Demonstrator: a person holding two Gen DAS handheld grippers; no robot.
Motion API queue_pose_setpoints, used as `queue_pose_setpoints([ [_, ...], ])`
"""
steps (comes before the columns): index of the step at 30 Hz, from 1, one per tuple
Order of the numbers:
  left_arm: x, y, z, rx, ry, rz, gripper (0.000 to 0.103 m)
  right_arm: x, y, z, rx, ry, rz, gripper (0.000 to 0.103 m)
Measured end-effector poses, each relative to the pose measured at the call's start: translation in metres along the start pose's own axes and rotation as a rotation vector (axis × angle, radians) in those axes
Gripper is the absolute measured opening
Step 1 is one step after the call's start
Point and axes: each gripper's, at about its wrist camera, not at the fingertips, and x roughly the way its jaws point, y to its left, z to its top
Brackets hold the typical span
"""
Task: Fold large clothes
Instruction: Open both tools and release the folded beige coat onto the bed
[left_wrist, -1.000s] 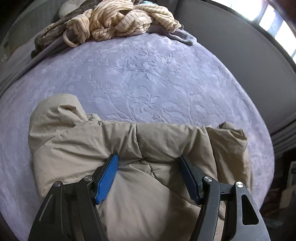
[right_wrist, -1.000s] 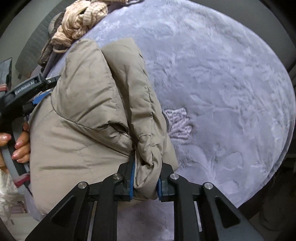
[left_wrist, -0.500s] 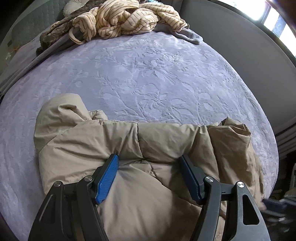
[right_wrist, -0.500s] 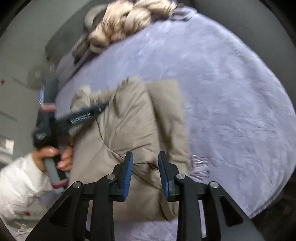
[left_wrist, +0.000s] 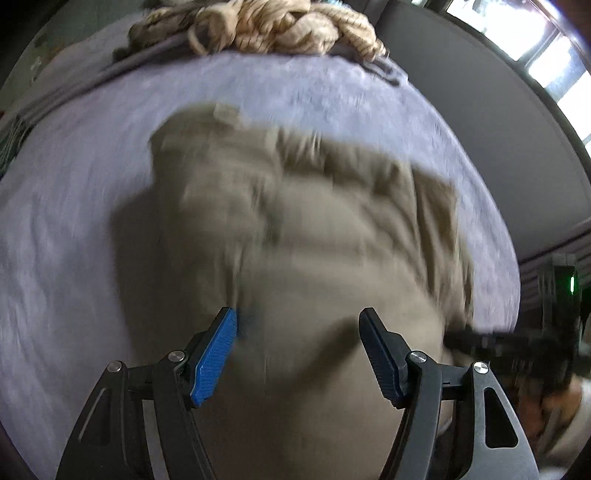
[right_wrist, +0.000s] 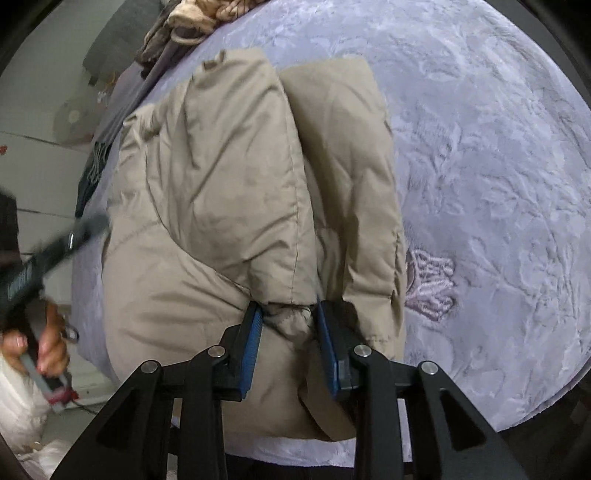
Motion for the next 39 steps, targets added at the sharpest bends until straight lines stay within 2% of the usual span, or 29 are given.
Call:
queue_pose_setpoints([
  [1, 0.001, 0.002, -0.014, -0.016, 0.011, 0.007, 0.070, 0.002, 0.001, -0.003, -0.005, 0.009, 0.003, 0.032],
  [3, 0.003, 0.009, -0.031, -0.078, 0.028, 0.002, 0.083, 0.007, -0.001, -0.007, -0.007, 0.028, 0.013, 0.032],
  [6, 0.012, 0.020, -0.052, -0.172, 0.057, -0.024, 0.085, 0.017, -0.002, -0.009, -0.008, 0.060, 0.025, 0.032],
  [8, 0.014, 0.023, -0.061, -0.196, 0.071, -0.026, 0.085, 0.023, -0.001, -0.012, -0.028, 0.072, 0.017, 0.032],
  [14, 0.003, 0.019, -0.067, -0.133, 0.066, 0.007, 0.085, 0.033, 0.007, 0.001, -0.026, 0.088, -0.010, 0.032],
  [19, -0.007, 0.025, -0.072, -0.125, 0.055, -0.005, 0.085, 0.017, 0.021, 0.000, 0.011, 0.031, -0.060, 0.035],
  [22, -0.016, 0.030, -0.076, -0.124, 0.045, 0.000, 0.085, 0.004, 0.027, -0.004, 0.026, -0.009, -0.097, 0.041],
  [26, -0.029, 0.037, -0.087, -0.089, 0.035, 0.039, 0.085, -0.007, 0.037, -0.012, 0.041, -0.066, -0.134, 0.045],
  [30, -0.039, 0.045, -0.090, -0.081, 0.021, 0.055, 0.085, -0.019, 0.045, -0.023, 0.071, -0.119, -0.158, 0.058],
  [31, -0.041, 0.048, -0.091, -0.083, 0.017, 0.062, 0.086, -0.023, 0.048, -0.025, 0.077, -0.132, -0.161, 0.059],
  [32, -0.042, 0.050, -0.092, -0.086, 0.017, 0.066, 0.100, -0.025, 0.050, -0.028, 0.080, -0.141, -0.165, 0.059],
  [33, -0.042, 0.054, -0.093, -0.090, 0.016, 0.069, 0.103, -0.028, 0.049, -0.028, 0.083, -0.148, -0.170, 0.060],
  [37, -0.045, 0.060, -0.091, -0.098, 0.004, 0.058, 0.103, -0.043, 0.053, -0.035, 0.087, -0.166, -0.180, 0.060],
  [38, -0.044, 0.061, -0.089, -0.104, 0.005, 0.058, 0.103, -0.043, 0.054, -0.033, 0.084, -0.167, -0.183, 0.063],
  [39, -0.043, 0.062, -0.088, -0.109, 0.006, 0.057, 0.103, -0.044, 0.056, -0.031, 0.081, -0.165, -0.185, 0.071],
])
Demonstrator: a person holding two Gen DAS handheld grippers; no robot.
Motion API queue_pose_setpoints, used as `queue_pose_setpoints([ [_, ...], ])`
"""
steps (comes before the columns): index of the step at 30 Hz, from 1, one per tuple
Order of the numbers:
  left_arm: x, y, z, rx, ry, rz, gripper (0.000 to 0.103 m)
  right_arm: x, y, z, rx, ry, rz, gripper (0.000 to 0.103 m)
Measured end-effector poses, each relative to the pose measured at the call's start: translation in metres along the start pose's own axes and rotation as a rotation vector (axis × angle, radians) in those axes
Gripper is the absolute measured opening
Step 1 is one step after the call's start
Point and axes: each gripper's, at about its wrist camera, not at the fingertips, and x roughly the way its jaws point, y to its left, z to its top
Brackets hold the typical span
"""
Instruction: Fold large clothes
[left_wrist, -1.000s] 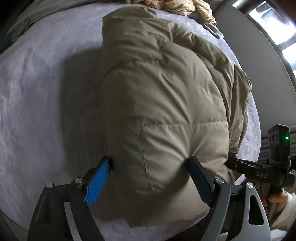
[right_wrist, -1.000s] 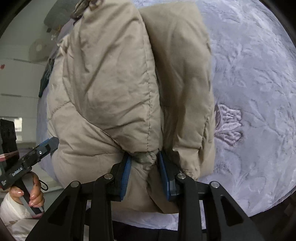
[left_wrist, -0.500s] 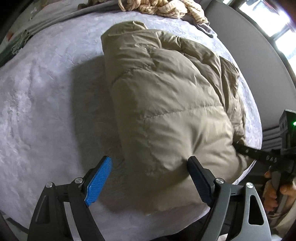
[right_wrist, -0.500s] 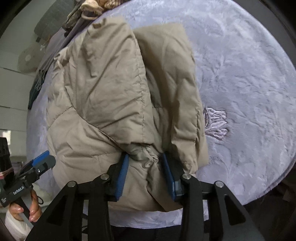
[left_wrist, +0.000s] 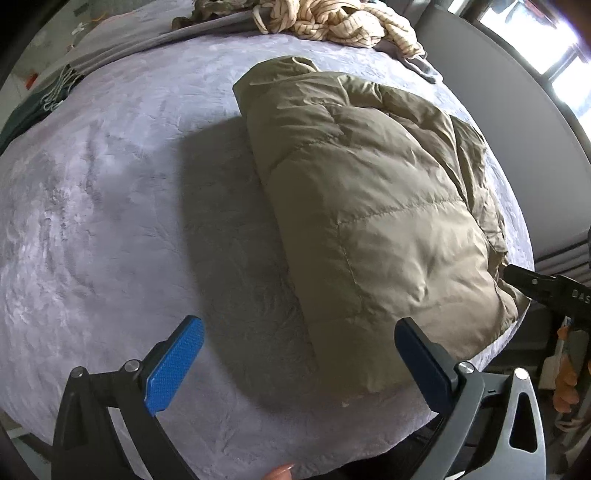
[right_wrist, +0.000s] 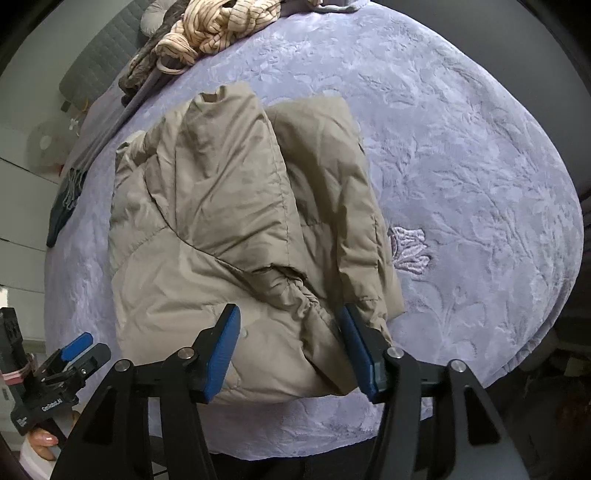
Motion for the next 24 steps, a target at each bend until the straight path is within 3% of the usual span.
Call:
queue_pose_setpoints([
  [8, 0.006, 0.001, 0.029, -0.086, -0.004, -0.003, 0.103, 0.012, 0.013, 0.033, -0.077, 0.031, 0.002, 0.073],
  [10, 0.010, 0.002, 0.040, -0.115, 0.000, -0.010, 0.103, 0.014, 0.011, 0.047, -0.095, 0.040, 0.007, 0.083],
  [16, 0.032, -0.003, 0.066, -0.156, 0.026, -0.026, 0.103, 0.023, -0.009, 0.086, -0.099, 0.080, 0.109, 0.085],
  [24, 0.056, -0.006, 0.076, -0.202, 0.064, -0.077, 0.103, 0.042, -0.013, 0.095, -0.162, 0.145, 0.205, 0.087],
])
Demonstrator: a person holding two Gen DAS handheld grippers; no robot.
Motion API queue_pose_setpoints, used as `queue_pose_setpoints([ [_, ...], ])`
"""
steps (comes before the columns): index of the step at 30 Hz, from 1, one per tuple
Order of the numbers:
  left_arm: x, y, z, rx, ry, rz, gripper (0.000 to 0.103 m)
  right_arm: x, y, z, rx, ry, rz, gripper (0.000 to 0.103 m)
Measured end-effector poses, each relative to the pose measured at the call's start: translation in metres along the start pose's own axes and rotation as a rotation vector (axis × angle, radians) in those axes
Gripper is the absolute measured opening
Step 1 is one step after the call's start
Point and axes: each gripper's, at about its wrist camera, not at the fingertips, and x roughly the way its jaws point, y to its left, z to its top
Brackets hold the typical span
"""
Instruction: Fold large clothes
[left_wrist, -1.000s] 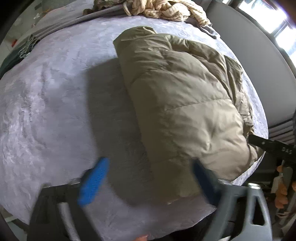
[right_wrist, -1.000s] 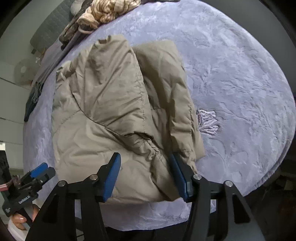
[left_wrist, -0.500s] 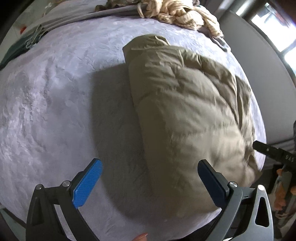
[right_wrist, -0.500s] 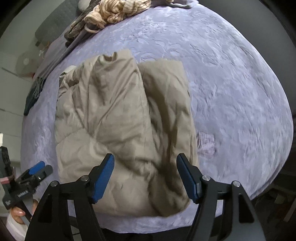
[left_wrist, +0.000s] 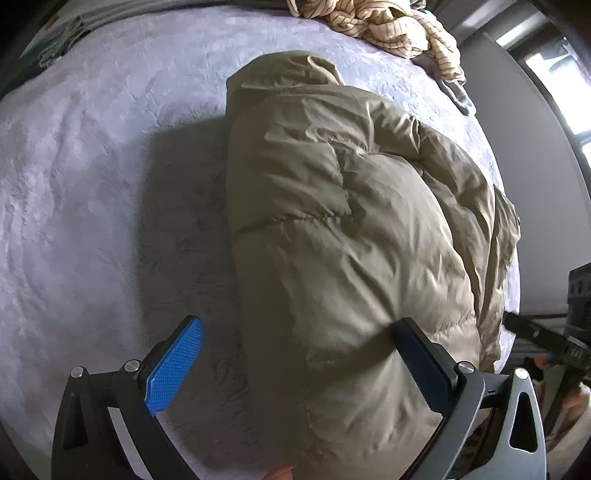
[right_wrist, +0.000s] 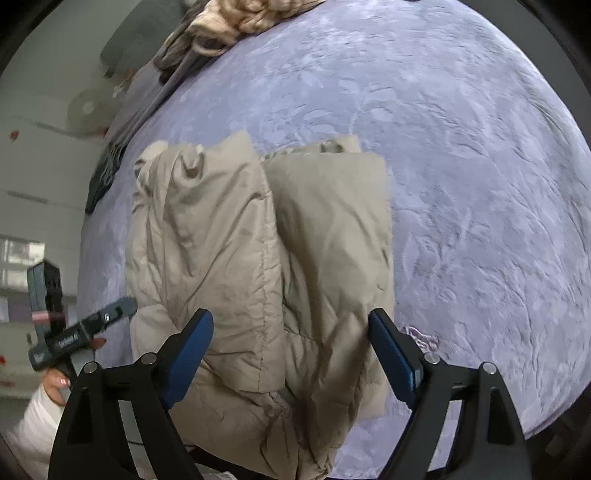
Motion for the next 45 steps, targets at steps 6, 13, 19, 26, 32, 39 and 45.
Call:
queue_pose_setpoints([
  [6, 0.009, -0.001, 0.009, 0.006, 0.005, -0.051, 0.103, 0.027, -0.002, 0.010, -0.074, 0.063, -0.050, 0.088],
  [13, 0.033, 0.016, 0.025, -0.027, 0.062, -0.236, 0.103, 0.061, -0.044, 0.033, 0.024, 0.144, 0.033, 0.103],
  [19, 0.064, 0.041, 0.041, -0.096, 0.103, -0.373, 0.103, 0.084, -0.059, 0.048, 0.057, 0.183, 0.256, 0.103],
  [26, 0.095, 0.042, 0.045, -0.177, 0.162, -0.454, 0.103, 0.133, -0.060, 0.075, 0.097, 0.256, 0.395, 0.103],
  [32, 0.096, 0.025, 0.047, -0.156, 0.138, -0.395, 0.103, 0.145, -0.055, 0.080, 0.150, 0.273, 0.401, 0.103],
  [39, 0.077, 0.006, 0.054, -0.024, 0.109, -0.387, 0.085, 0.135, -0.039, 0.080, 0.201, 0.230, 0.363, 0.071],
  [45, 0.050, 0.008, 0.082, 0.070, 0.097, -0.438, 0.077, 0.112, -0.002, 0.074, 0.187, 0.151, 0.354, 0.051],
])
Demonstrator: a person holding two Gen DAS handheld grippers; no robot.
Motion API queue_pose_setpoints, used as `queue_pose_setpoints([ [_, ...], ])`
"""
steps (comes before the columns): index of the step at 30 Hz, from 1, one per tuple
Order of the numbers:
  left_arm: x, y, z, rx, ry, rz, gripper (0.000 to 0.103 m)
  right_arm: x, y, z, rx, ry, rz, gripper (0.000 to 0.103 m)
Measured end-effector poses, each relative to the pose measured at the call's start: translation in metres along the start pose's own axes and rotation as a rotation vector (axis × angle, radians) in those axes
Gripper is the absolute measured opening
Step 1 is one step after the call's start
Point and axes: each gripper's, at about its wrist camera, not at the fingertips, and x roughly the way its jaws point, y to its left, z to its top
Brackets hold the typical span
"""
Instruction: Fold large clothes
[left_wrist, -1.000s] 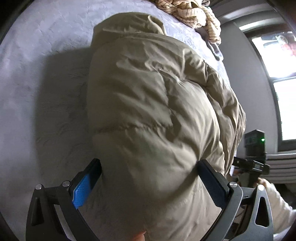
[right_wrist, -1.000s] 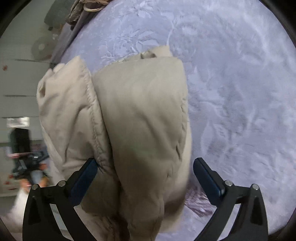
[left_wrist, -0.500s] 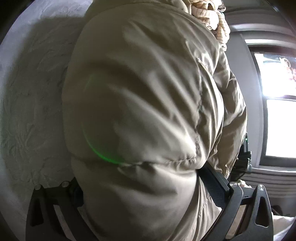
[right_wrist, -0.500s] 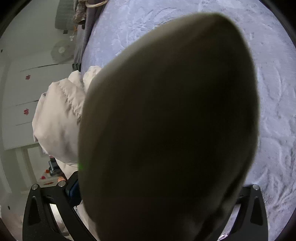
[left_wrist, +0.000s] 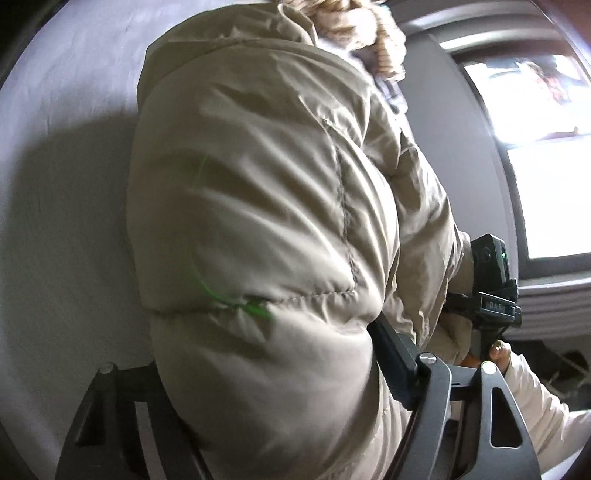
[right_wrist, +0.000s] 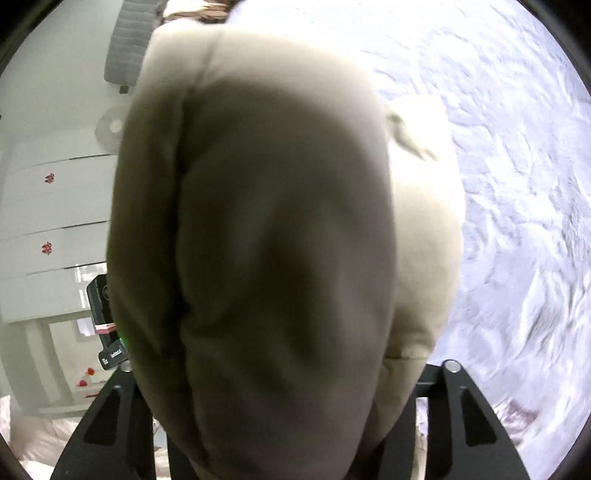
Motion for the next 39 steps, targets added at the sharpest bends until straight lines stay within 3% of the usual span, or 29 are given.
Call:
queue_pose_setpoints([
  [4, -0.040, 0.004, 0.033, 0.018, -0.091, -0.011, 0.077, 0.006, 0.038, 0.009, -0.026, -0.050, 0.058, 0.050],
  [10, -0.081, 0.038, 0.093, 0.009, -0.216, 0.065, 0.077, 0.049, 0.099, 0.079, -0.130, -0.048, 0.087, 0.050],
  [14, -0.086, 0.068, 0.135, -0.004, -0.269, 0.148, 0.077, 0.092, 0.120, 0.136, -0.153, -0.033, 0.103, 0.050],
  [19, -0.070, 0.108, 0.177, -0.046, -0.280, 0.234, 0.079, 0.142, 0.128, 0.187, -0.162, -0.026, 0.045, 0.050],
  [21, -0.061, 0.117, 0.181, -0.071, -0.282, 0.241, 0.086, 0.153, 0.128, 0.196, -0.156, -0.029, 0.018, 0.052],
  [24, -0.047, 0.124, 0.171, -0.082, -0.304, 0.262, 0.093, 0.167, 0.121, 0.207, -0.148, -0.031, -0.006, 0.062],
  [27, -0.055, 0.126, 0.172, -0.082, -0.319, 0.305, 0.093, 0.170, 0.113, 0.209, -0.114, -0.040, -0.037, 0.070],
  [30, -0.081, 0.110, 0.158, -0.016, -0.382, 0.444, 0.089, 0.157, 0.122, 0.206, -0.113, -0.072, -0.101, 0.072],
  [33, -0.105, 0.093, 0.150, 0.046, -0.448, 0.500, 0.083, 0.128, 0.142, 0.200, -0.165, -0.186, -0.219, 0.072],
  [35, -0.115, 0.086, 0.157, 0.064, -0.495, 0.508, 0.083, 0.094, 0.158, 0.186, -0.213, -0.322, -0.303, 0.068],
  [36, -0.118, 0.086, 0.159, 0.069, -0.508, 0.519, 0.083, 0.079, 0.165, 0.179, -0.237, -0.378, -0.313, 0.053],
  [37, -0.122, 0.089, 0.159, 0.072, -0.515, 0.527, 0.083, 0.068, 0.178, 0.175, -0.269, -0.418, -0.299, 0.040],
  [39, -0.120, 0.093, 0.164, 0.056, -0.508, 0.533, 0.083, 0.076, 0.202, 0.181, -0.320, -0.422, -0.256, 0.034],
])
